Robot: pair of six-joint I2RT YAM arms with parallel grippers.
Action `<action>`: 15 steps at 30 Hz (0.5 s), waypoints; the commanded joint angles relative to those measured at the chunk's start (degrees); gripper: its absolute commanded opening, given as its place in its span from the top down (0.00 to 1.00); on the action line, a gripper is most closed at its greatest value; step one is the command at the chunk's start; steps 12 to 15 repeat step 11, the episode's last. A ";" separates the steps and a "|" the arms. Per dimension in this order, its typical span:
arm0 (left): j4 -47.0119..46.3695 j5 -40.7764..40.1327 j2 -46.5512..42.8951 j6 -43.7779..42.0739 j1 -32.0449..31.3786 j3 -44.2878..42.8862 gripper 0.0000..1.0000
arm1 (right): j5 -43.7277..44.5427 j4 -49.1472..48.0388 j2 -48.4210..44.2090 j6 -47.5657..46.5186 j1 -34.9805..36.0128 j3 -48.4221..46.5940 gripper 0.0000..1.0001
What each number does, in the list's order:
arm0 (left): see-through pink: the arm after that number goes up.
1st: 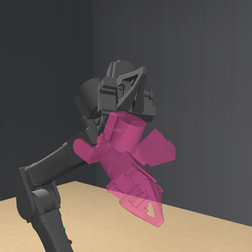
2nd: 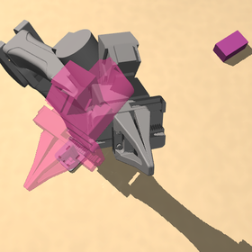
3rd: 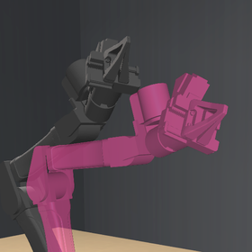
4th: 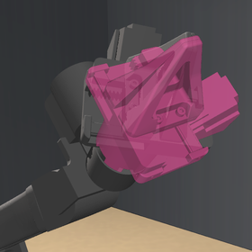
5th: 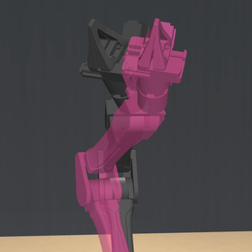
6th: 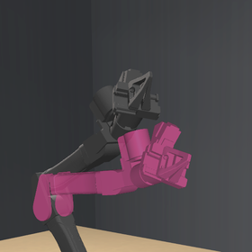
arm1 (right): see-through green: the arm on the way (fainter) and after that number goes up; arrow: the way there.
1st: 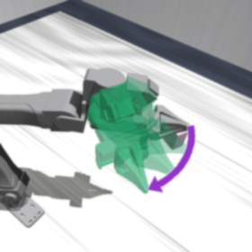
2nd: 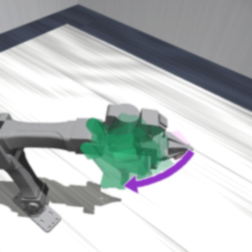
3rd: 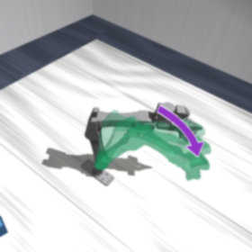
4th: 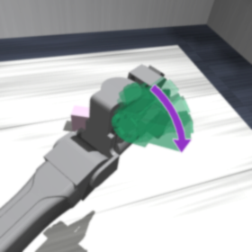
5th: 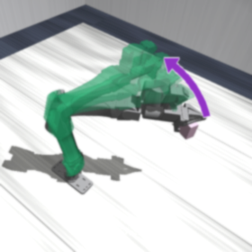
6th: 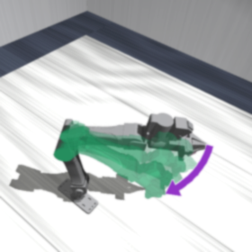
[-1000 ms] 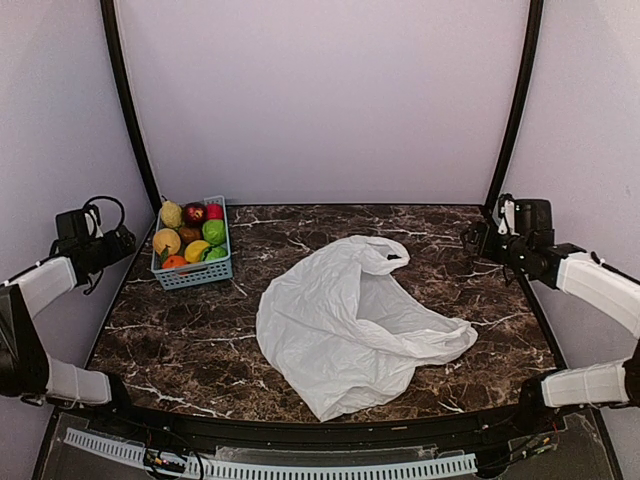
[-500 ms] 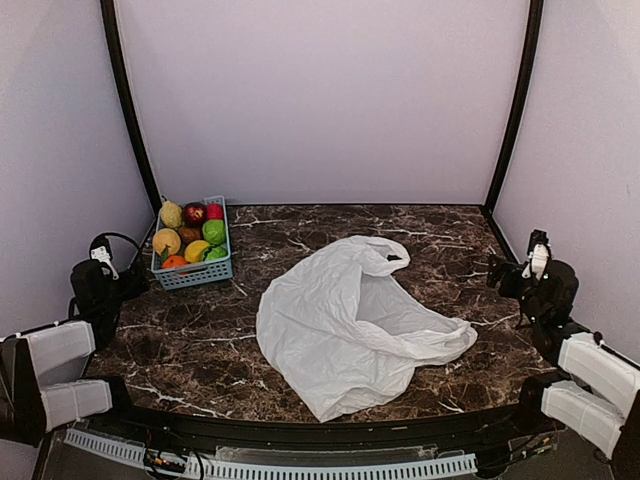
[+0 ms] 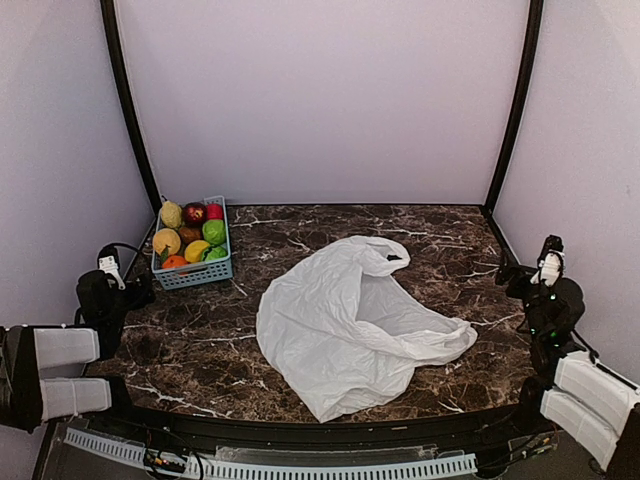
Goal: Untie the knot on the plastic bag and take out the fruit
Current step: Reset both arms
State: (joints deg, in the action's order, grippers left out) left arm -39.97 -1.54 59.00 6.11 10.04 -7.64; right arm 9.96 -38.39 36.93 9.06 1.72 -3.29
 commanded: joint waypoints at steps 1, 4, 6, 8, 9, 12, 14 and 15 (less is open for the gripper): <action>-1.99 0.68 0.03 -0.74 -0.25 0.84 0.04 | 1.06 -3.97 -0.81 -0.95 -0.18 7.54 0.01; -1.96 0.43 -0.11 -0.62 -0.20 0.88 0.04 | 1.06 -3.97 -0.87 -0.89 -0.20 7.63 0.01; -2.02 0.48 -0.08 -0.73 -0.22 0.87 0.04 | 0.77 -3.85 -1.09 -0.97 -0.22 7.62 0.01; -1.98 0.30 -0.11 -0.68 -0.20 0.87 0.04 | 0.77 -3.67 -1.30 -0.97 -0.18 7.67 0.01; -1.92 0.09 -0.16 -0.53 -0.24 0.92 0.04 | 0.77 -3.63 -1.40 -0.97 -0.21 7.72 0.01; -1.77 -0.66 -0.12 -0.31 -0.24 0.88 0.04 | 1.02 -3.53 -1.52 -0.89 -0.22 7.75 0.01; -1.77 -0.66 -0.12 -0.31 -0.24 0.88 0.04 | 1.02 -3.53 -1.52 -0.89 -0.22 7.75 0.01; -1.77 -0.66 -0.12 -0.31 -0.24 0.88 0.04 | 1.02 -3.53 -1.52 -0.89 -0.22 7.75 0.01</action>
